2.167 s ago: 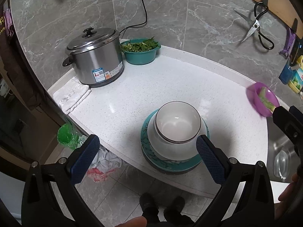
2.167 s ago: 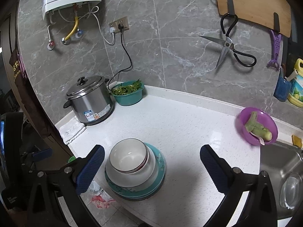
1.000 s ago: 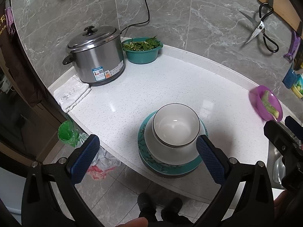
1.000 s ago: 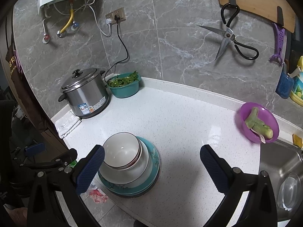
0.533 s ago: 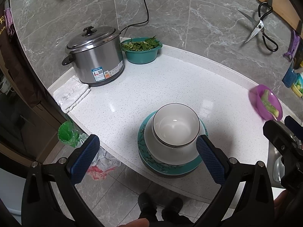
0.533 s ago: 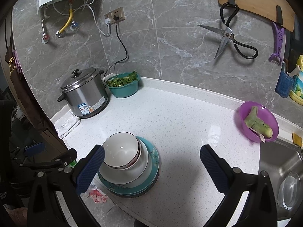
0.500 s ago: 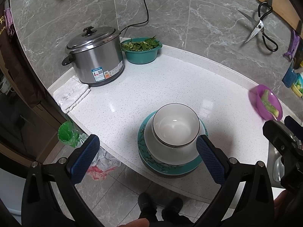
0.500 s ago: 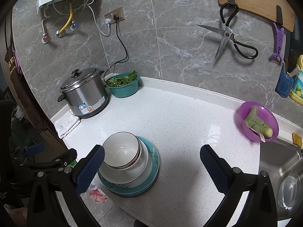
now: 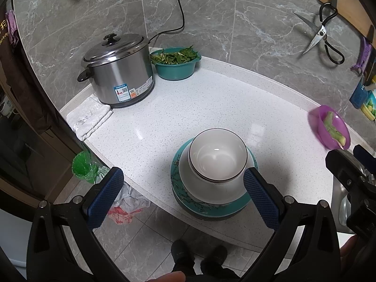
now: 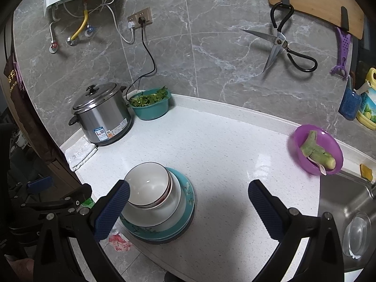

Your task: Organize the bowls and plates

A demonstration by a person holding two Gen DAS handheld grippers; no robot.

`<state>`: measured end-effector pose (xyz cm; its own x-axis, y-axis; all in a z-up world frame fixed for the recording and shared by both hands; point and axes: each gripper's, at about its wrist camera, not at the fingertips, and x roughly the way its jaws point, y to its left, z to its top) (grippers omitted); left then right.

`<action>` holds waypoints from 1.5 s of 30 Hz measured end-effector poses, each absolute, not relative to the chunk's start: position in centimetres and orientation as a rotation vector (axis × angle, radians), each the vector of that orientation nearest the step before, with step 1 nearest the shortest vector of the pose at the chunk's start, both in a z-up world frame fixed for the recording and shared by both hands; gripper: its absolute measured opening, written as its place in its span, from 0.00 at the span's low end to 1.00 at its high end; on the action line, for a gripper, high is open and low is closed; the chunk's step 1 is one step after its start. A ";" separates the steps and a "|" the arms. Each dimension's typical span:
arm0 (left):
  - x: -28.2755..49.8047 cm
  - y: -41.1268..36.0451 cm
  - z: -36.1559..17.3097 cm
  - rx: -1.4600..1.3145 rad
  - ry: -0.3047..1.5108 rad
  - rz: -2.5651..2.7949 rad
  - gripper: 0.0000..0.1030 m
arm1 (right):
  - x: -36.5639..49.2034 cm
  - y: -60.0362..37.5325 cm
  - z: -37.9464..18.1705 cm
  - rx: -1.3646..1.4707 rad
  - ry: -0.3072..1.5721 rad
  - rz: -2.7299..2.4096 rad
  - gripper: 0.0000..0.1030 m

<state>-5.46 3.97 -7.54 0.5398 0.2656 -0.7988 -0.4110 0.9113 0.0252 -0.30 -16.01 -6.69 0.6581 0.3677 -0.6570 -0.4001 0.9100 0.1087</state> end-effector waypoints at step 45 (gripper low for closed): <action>-5.9 4.2 -7.2 -0.165 0.906 0.391 1.00 | -0.7 -16.0 -6.4 -0.055 0.743 0.401 1.00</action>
<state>-5.91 4.17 -7.20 0.5526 0.2599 -0.7919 -0.3977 0.9172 0.0235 -0.71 -16.03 -6.41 0.6644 0.3351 -0.6680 -0.3740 0.9230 0.0911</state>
